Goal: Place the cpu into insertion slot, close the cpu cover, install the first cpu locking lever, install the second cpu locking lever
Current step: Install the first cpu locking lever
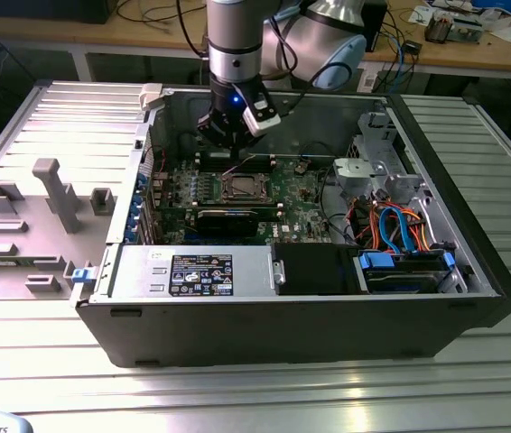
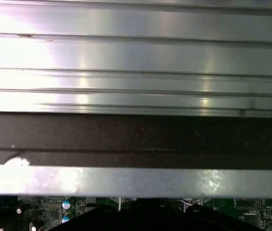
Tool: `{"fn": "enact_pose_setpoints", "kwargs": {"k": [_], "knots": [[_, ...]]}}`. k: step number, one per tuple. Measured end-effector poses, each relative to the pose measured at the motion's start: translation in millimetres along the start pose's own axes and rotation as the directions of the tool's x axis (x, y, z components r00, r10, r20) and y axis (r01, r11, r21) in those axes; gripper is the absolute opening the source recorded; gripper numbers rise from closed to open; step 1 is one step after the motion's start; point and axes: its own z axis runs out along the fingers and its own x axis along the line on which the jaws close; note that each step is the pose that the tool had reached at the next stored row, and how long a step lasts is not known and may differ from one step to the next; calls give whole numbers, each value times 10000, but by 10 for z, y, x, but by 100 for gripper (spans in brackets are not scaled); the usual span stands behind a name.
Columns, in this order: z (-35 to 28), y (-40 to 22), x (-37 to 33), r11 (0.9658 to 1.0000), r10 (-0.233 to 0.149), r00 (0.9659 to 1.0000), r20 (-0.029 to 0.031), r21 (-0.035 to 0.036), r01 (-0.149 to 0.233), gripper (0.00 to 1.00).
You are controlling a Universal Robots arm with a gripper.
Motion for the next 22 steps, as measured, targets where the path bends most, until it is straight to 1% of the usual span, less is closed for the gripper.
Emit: {"fn": "enact_pose_setpoints", "kwargs": {"k": [5,12,16,22], "knots": [[16,7,-47,10000,0,10000,0,0,0,11],[28,8,-94,10000,0,10000,0,6,0,11],[43,6,-158,10000,1,10000,0,7,-1,11],[57,6,-218,10000,1,10000,-1,9,-1,11]]}}
